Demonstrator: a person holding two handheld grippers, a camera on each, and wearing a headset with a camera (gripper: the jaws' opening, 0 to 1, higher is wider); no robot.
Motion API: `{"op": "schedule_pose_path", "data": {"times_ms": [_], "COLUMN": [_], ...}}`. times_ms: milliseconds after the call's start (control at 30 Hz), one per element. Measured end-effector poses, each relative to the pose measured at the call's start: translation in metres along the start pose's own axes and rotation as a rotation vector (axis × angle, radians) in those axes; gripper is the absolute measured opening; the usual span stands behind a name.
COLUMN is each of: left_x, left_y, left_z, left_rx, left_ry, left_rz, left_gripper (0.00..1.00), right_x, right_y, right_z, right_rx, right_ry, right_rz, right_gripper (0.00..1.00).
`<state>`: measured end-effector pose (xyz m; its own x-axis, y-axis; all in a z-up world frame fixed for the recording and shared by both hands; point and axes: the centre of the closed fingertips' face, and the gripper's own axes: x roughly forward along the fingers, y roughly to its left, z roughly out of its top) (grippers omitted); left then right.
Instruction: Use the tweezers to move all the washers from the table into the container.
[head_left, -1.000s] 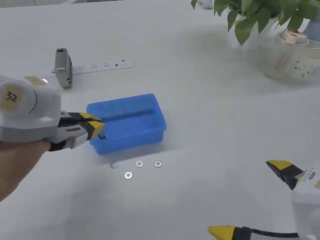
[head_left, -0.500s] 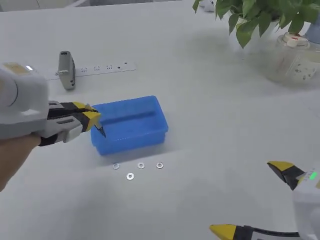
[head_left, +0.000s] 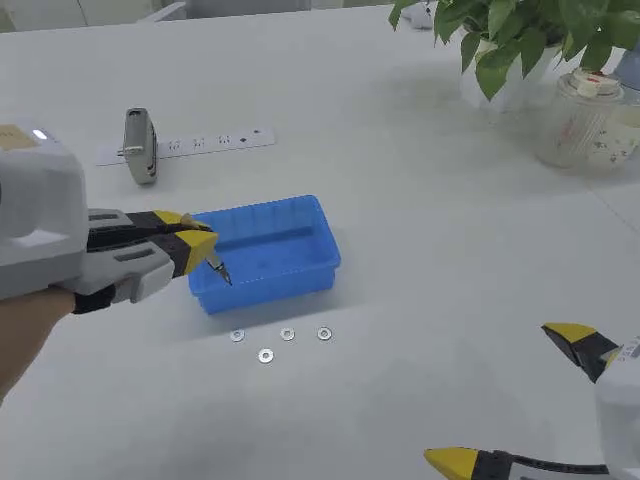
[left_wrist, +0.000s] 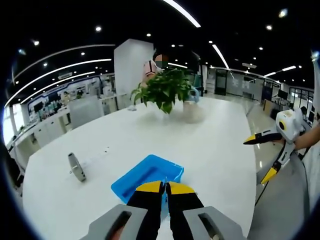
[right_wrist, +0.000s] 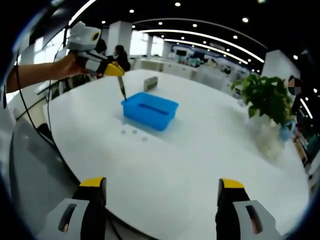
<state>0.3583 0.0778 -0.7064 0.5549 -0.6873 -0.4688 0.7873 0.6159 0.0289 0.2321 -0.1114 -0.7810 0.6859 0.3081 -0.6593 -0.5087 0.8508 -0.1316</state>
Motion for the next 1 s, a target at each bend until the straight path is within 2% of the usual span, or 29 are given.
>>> {"op": "schedule_pose_path", "data": {"times_ms": [100,533,700,1000], "left_x": [0.002,0.017,0.022,0.026], "left_y": [-0.008,-0.02,-0.016,-0.009], "left_z": [-0.008,-0.04,-0.05,-0.057], "left_rx": [0.0,-0.022,-0.02,-0.038], "left_ry": [0.015,0.064,0.086,0.096], "left_rz": [-0.013,-0.035,-0.027,-0.012], "left_gripper": [0.0,0.0,0.0,0.0], "right_x": [0.0,0.001,0.002,0.002], "right_y": [0.0,-0.003,-0.004,-0.004], "right_z": [0.0,-0.002,-0.003,-0.005], "right_rx": [0.001,0.001,-0.003,-0.008], "right_ry": [0.0,0.005,0.01,0.021], "right_rz": [-0.001,-0.006,-0.012,-0.01], "right_gripper": [0.91,0.89,0.88,0.87]}}
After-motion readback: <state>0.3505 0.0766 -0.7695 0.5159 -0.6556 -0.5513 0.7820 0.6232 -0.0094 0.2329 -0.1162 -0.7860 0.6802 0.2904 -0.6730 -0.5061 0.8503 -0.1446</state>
